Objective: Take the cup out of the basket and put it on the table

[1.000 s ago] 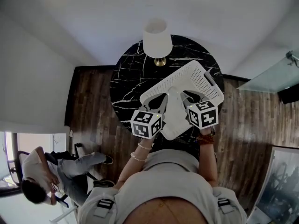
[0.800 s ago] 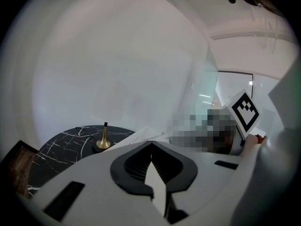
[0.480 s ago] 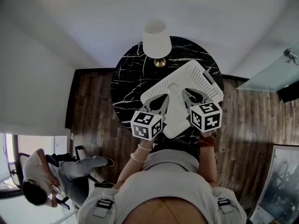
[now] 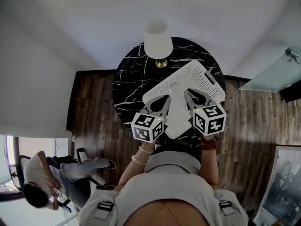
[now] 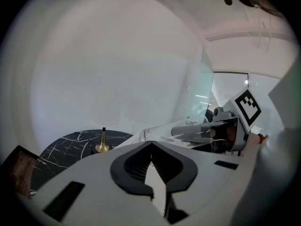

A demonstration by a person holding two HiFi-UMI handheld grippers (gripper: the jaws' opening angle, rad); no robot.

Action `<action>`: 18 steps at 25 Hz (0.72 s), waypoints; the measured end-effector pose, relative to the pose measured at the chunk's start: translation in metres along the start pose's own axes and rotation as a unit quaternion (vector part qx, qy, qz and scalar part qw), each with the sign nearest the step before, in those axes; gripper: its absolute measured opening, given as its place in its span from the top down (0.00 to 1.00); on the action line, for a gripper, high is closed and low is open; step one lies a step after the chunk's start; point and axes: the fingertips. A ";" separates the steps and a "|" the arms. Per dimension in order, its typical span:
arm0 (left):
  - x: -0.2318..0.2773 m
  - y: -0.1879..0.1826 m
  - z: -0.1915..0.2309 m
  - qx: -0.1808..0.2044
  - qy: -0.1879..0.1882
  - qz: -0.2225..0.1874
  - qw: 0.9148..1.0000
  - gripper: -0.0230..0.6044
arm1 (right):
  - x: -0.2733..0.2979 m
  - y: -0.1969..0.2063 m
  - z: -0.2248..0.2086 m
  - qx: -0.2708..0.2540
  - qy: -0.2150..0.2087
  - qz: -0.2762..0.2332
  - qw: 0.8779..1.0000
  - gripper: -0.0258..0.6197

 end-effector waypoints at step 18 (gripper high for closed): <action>-0.008 -0.008 -0.005 0.010 0.001 -0.011 1.000 0.95 | -0.016 -0.012 0.015 -0.011 -0.006 -0.026 1.000 0.90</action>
Point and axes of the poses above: the fingertips, and each gripper's own axes: x forward along the fingers, z to its left, y out of its underside, and after that the axes turned 9 degrees about x, right-handed
